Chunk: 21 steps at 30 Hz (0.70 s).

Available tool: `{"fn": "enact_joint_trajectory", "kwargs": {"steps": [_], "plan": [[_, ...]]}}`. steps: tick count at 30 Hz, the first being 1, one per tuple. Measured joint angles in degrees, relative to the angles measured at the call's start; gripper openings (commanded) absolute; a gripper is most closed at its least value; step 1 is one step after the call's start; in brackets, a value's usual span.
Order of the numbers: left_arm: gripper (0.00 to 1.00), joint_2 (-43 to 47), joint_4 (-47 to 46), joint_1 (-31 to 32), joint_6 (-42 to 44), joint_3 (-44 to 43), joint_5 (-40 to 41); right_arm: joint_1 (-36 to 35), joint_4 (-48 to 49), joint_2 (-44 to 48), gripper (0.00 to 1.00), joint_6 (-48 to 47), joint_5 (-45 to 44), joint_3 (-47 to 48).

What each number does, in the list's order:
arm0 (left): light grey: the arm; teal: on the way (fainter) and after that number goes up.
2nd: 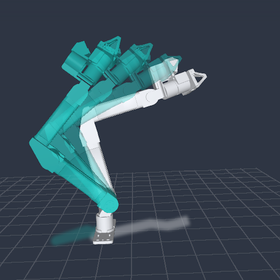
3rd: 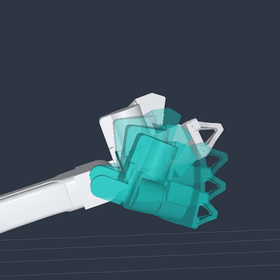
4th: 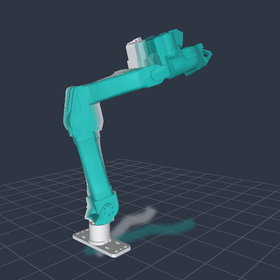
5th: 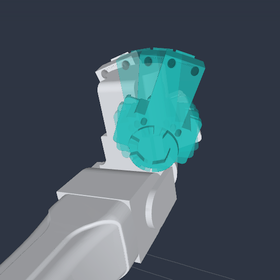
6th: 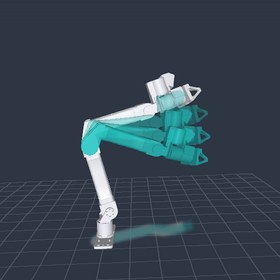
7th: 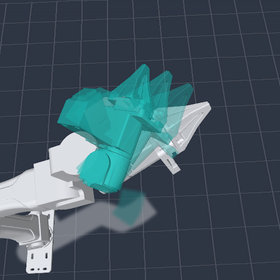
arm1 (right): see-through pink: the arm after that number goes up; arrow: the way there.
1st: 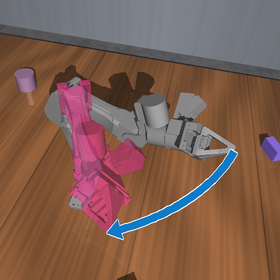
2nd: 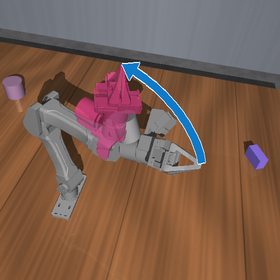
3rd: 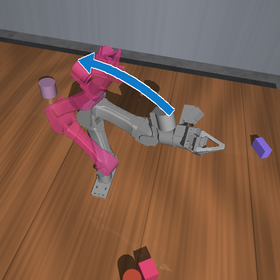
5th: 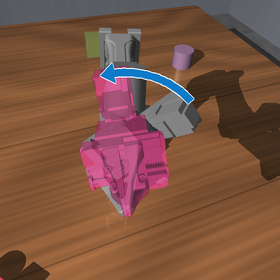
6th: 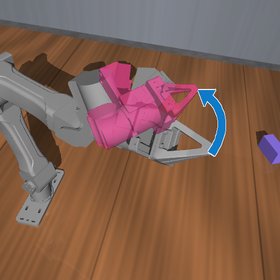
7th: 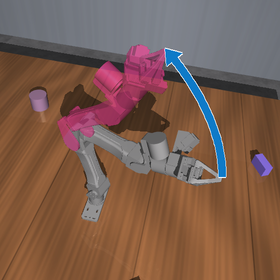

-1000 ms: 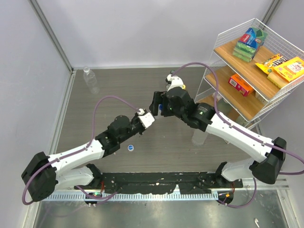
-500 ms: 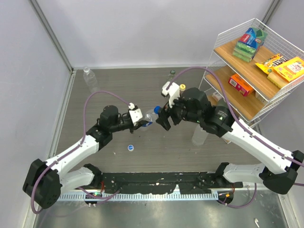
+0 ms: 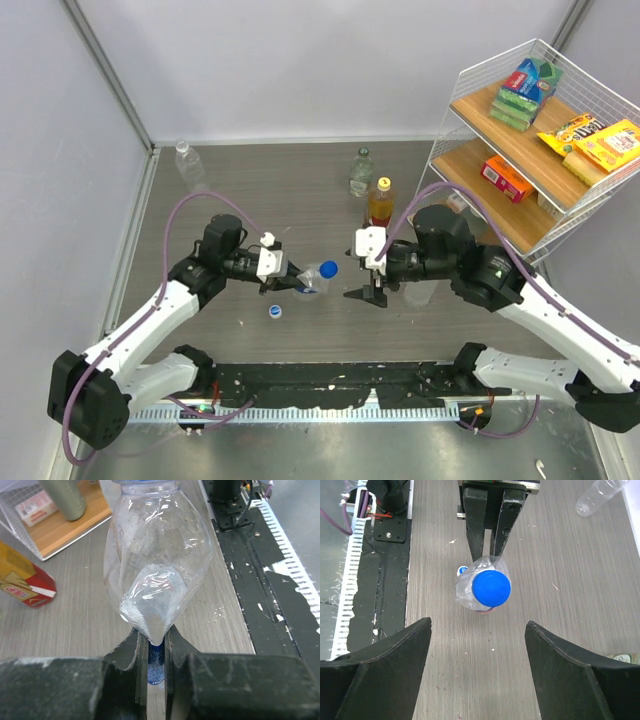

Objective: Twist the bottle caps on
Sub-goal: Screw the bottle cap onto the plastic bottle.

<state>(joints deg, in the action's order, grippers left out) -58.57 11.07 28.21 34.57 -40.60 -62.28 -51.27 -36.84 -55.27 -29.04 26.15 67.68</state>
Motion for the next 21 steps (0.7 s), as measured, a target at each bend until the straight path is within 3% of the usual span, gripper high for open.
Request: {"fn": "enact_joint_trajectory", "kwargs": {"steps": [9,21], "plan": [[0.0,0.13,3.69,0.0,2.01,-0.33,-1.6,-0.02,1.31,-5.11,0.72,-0.76,5.9,2.64],[0.0,-0.04,3.87,-0.09,1.97,-0.5,-2.1,-0.57,2.08,-7.28,0.68,-0.66,6.49,4.37]]}}
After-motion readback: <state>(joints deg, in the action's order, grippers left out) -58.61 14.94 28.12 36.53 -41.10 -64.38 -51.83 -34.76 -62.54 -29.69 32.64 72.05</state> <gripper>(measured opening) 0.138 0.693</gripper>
